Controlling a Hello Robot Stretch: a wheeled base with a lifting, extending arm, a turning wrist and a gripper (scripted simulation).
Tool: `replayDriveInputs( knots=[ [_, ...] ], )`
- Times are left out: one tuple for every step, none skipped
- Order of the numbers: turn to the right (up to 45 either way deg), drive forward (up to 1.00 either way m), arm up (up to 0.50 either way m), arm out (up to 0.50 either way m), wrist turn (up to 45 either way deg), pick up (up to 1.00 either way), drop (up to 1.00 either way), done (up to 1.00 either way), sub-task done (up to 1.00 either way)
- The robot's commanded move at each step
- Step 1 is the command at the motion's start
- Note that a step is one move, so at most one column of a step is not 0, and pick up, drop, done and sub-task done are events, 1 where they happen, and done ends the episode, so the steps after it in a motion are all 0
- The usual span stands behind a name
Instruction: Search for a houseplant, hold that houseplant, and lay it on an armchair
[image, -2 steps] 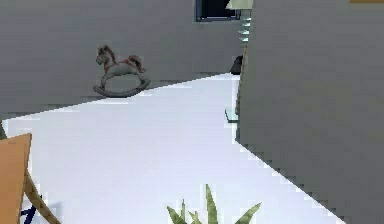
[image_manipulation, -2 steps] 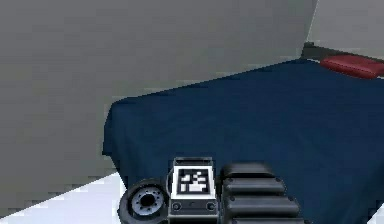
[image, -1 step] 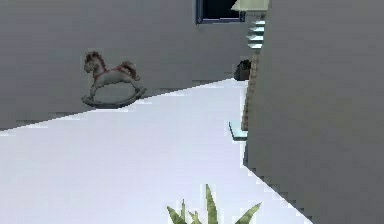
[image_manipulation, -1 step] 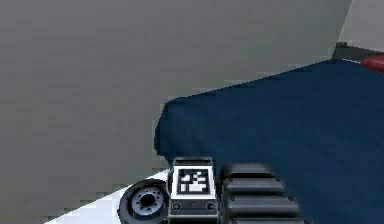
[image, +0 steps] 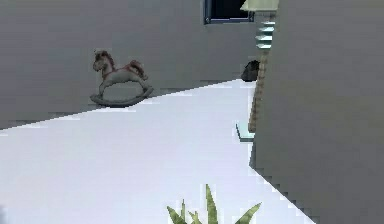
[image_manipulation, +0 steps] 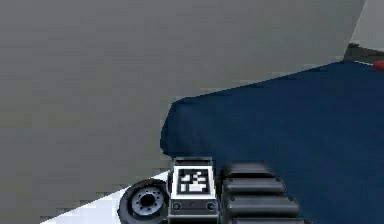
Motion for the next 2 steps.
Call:
replayDriveInputs(
  knots=[
    [0.0, 0.1, 0.0, 0.0, 0.0, 0.0, 0.0, 0.0, 0.0],
    [-6.0, 0.0, 0.0, 0.0, 0.0, 0.0, 0.0, 0.0, 0.0]
  ],
)
